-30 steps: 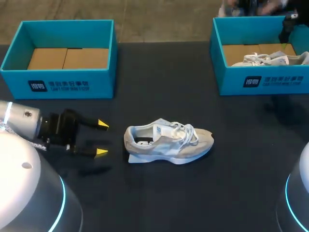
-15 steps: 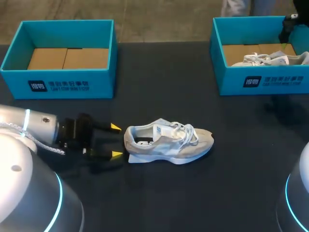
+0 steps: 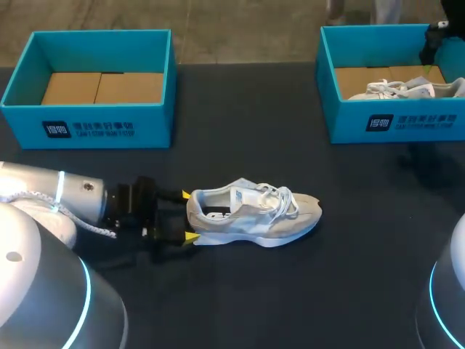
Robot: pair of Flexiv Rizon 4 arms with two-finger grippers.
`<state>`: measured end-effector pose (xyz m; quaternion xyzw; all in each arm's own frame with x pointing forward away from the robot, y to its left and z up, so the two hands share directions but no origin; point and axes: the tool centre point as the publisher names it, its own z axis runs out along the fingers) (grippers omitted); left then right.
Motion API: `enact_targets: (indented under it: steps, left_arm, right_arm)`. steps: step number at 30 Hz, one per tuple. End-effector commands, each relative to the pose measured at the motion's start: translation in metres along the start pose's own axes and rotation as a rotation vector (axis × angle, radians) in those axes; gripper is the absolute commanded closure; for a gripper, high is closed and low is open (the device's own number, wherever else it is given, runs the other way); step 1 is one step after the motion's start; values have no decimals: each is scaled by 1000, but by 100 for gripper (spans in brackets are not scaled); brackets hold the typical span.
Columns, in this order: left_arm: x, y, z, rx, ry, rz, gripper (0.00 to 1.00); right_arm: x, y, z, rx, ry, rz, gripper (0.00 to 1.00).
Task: Take the shoe out of the shoebox, open the shoe tongue, remove and reinsert the insole, then place the shoe into the shoebox
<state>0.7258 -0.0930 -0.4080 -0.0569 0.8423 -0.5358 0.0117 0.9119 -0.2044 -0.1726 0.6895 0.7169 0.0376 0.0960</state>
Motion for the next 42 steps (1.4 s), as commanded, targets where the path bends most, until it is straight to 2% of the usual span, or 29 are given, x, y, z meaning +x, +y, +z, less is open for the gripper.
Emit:
enact_targets:
  steps: [1, 11, 12, 13, 14, 15, 16, 17, 18, 20, 42]
  left_arm:
    - [-4, 0, 14, -9, -1, 7, 0]
    - [-10, 2, 27, -29, 8, 18, 0]
    - [-10, 2, 28, -31, 11, 19, 2]
    - [-10, 2, 28, -35, 16, 19, 9]
    - [-10, 3, 29, -37, 19, 20, 21]
    - [-11, 4, 29, -41, 23, 23, 45]
    - [-12, 5, 28, -45, 25, 27, 58]
    - [-12, 5, 28, -46, 26, 28, 62]
    - [-12, 5, 28, -45, 27, 28, 78]
    - [-13, 5, 27, -46, 31, 29, 100]
    - [-16, 5, 24, -62, 54, 41, 100]
  right_arm:
    - [0, -1, 0, -2, 0, 0, 0]
    - [0, -1, 0, -2, 0, 0, 0]
    - [0, -1, 0, -2, 0, 0, 0]
    - [0, -1, 0, -2, 0, 0, 0]
    - [0, -1, 0, -2, 0, 0, 0]
    - [0, -1, 0, -2, 0, 0, 0]
    - [0, -1, 0, -2, 0, 0, 0]
    - [0, -1, 0, -2, 0, 0, 0]
    - [0, -1, 0, -2, 0, 0, 0]
    - [0, -1, 0, -2, 0, 0, 0]
    - [0, -1, 0, -2, 0, 0, 0]
